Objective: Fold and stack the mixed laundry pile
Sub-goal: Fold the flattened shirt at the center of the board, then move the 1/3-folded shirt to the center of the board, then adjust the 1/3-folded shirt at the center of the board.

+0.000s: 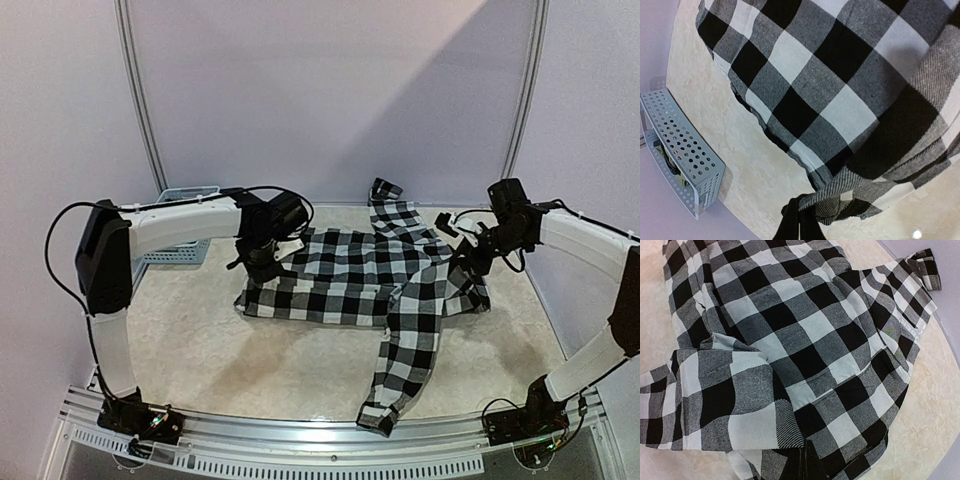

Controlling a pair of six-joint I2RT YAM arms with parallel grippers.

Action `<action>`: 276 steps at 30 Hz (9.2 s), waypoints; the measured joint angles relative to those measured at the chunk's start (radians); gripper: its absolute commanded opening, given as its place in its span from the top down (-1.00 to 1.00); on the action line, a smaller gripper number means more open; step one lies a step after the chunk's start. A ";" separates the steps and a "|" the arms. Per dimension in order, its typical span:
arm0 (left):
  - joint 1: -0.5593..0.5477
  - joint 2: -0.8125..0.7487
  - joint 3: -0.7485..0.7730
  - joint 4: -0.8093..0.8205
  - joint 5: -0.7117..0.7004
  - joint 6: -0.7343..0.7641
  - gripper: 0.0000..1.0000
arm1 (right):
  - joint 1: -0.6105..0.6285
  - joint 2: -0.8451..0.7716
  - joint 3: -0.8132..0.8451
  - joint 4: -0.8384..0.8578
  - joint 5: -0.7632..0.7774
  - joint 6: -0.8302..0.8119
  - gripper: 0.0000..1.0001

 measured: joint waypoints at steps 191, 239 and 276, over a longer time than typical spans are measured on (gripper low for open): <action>-0.449 -0.953 -0.896 0.497 -0.004 -0.819 -0.22 | 1.213 0.004 -0.206 -0.082 0.396 -0.108 -0.19; -0.671 -0.469 -0.681 0.923 -0.297 0.340 -0.37 | 0.528 0.393 0.554 -0.307 -0.279 -0.071 0.93; -0.715 -0.200 -0.846 1.854 -0.584 1.284 -0.27 | 0.515 0.421 0.573 -0.384 -0.358 -0.046 0.92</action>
